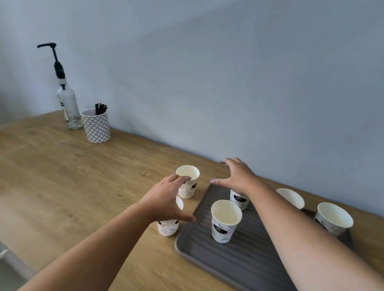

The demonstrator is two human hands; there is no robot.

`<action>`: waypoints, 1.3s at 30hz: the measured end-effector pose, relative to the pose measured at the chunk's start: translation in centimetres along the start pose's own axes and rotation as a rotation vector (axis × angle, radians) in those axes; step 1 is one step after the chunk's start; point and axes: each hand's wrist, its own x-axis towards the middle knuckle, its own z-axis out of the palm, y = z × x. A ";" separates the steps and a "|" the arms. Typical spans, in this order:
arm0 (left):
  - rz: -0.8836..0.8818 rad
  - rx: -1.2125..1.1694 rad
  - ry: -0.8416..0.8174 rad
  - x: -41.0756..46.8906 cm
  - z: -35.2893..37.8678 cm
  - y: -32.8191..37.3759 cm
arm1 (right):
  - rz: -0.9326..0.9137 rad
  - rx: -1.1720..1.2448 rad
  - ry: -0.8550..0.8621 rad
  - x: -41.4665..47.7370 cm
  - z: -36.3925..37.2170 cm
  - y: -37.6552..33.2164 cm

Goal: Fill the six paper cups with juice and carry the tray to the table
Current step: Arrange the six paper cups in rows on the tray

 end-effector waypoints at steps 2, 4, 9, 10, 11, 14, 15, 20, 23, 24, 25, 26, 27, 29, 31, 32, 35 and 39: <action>-0.039 0.011 0.007 -0.8 -0.3 -1.6 | -0.024 -0.005 -0.022 0.5 0.8 -1.2; -0.075 0.001 -0.001 -1.4 -0.2 -3.0 | -0.036 -0.012 -0.048 1.2 1.7 -2.1; -0.136 -0.081 -0.024 -1.9 1.4 -4.9 | -0.046 -0.016 -0.106 3.7 4.4 -2.9; -0.145 -0.102 -0.021 -1.9 1.8 -5.2 | -0.049 -0.016 -0.118 4.3 5.0 -3.0; -0.150 -0.121 -0.015 -1.9 2.1 -5.3 | -0.046 -0.012 -0.128 4.8 5.4 -3.1; -0.161 -0.168 0.015 -1.8 3.1 -5.9 | -0.037 -0.015 -0.148 6.5 7.0 -3.5; -0.162 -0.181 0.029 -1.8 3.4 -6.0 | -0.033 -0.020 -0.154 7.0 7.5 -3.6; -0.166 -0.219 0.099 -1.9 3.9 -6.7 | -0.041 -0.050 -0.130 8.3 9.3 -3.7; -0.176 -0.232 0.110 -2.2 3.7 -6.9 | -0.040 -0.053 -0.104 8.3 9.5 -3.8; -0.182 -0.236 0.108 -2.3 3.5 -6.8 | -0.044 -0.045 -0.099 8.1 9.3 -3.9; -0.190 -0.242 0.105 -2.4 3.3 -6.8 | -0.050 -0.036 -0.092 7.9 9.0 -4.0; -0.194 -0.245 0.105 -2.4 3.1 -6.7 | -0.061 -0.028 -0.080 7.7 8.6 -4.1; -0.191 -0.246 0.111 -2.5 2.7 -6.5 | -0.069 -0.017 -0.065 7.4 8.0 -4.3; -0.175 -0.247 0.126 -2.7 1.7 -6.0 | -0.077 0.007 -0.028 6.4 6.6 -4.6; -0.156 -0.243 0.134 -2.7 0.6 -5.4 | -0.075 0.020 0.013 5.3 5.0 -4.8; -0.137 -0.236 0.138 -2.7 0.0 -5.0 | -0.073 0.021 0.036 4.7 4.2 -4.9; -0.069 -0.217 0.145 -2.7 -1.9 -3.5 | -0.055 0.036 0.105 2.3 1.4 -5.0; 0.004 -0.248 0.174 -2.7 -3.7 -0.6 | -0.005 0.052 0.204 -1.8 -2.2 -4.7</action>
